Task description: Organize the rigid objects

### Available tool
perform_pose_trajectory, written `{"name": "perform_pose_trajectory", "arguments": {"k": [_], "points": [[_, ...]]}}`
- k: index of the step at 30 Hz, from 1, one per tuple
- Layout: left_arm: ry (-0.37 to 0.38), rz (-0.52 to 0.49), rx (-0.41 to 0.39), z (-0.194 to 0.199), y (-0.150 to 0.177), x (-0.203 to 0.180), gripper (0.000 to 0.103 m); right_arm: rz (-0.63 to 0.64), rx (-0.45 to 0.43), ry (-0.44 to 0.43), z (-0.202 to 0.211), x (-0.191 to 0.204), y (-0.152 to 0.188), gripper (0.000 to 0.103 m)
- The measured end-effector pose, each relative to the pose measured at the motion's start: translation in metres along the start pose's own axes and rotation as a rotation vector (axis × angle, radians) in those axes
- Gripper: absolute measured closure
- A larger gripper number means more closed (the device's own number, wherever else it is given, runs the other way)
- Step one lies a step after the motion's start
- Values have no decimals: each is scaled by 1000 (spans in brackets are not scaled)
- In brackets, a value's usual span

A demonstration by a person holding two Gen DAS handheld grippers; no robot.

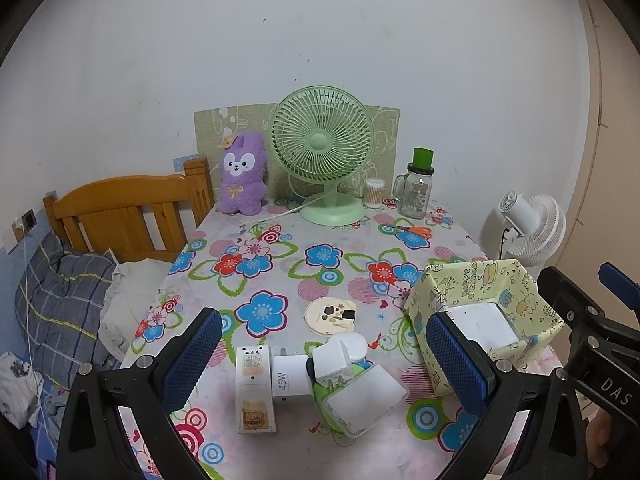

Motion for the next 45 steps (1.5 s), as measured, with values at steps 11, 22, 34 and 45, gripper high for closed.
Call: {"name": "perform_pose_trajectory", "arguments": {"k": [11,22,34,45], "points": [[11,-10,-14,0,2,-3,0,-18,4,2,-2,-3,1,0],[5,-18,2,-7,5,-2,0,-23,5,-13,-5,-2,3,0],[8,-15,45,-25,12,12,0,-9,25,-34,-24,17,8,0],[-9,3,97,-53,25,42,0,20,55,-73,-51,56,21,0]]}}
Point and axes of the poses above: each gripper's, at about its wrist camera, not at the fingertips, and z roughly against the way its jaws point, x to its left, y to its underside, the point moved 6 cm from there along -z, roughly the way its jaws point, and after that the axes turned 10 degrees about x, right-handed, at the moved point
